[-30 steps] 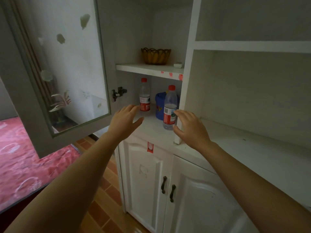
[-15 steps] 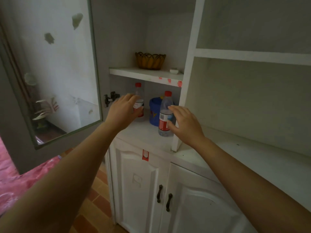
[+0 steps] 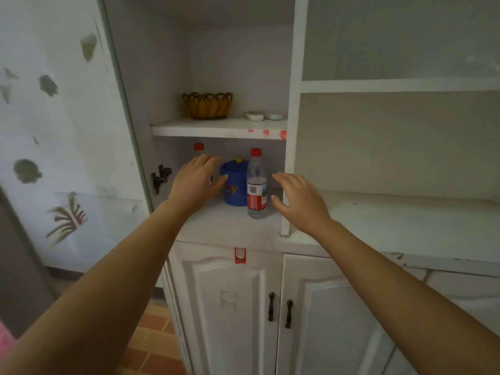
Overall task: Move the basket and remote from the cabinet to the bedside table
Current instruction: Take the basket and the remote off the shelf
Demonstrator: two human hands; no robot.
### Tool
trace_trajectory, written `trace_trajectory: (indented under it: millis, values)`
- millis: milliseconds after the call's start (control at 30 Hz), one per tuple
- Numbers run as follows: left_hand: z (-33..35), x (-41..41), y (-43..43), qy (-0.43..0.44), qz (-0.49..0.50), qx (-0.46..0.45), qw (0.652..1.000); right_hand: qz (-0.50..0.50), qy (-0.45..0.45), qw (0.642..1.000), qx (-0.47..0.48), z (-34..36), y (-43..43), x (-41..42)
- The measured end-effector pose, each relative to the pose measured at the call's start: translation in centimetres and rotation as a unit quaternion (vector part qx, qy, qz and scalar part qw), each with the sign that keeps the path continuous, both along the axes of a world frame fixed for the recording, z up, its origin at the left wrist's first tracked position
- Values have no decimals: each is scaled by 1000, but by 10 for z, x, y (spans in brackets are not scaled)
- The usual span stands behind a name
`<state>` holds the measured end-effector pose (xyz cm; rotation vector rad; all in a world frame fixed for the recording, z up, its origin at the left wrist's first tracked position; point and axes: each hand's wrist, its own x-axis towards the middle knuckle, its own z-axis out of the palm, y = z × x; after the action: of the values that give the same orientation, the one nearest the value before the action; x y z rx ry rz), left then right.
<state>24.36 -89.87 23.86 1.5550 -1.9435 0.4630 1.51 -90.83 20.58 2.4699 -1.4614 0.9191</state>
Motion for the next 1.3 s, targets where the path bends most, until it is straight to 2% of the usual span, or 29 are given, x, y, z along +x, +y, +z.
trace_trajectory:
  millis: [167, 567, 1067, 1300]
  values:
    - [-2, 9, -2, 25, -31, 13, 999, -30, 19, 999, 11, 8, 8, 3]
    - [50, 34, -28, 42, -11, -57, 997, 4, -23, 997, -78, 76, -12, 42]
    - [106, 68, -143, 49, 32, -78, 995, -20, -16, 997, -68, 133, -142, 85]
    - [119, 85, -196, 67, 55, -20, 996, -80, -19, 996, -25, 139, -199, 91]
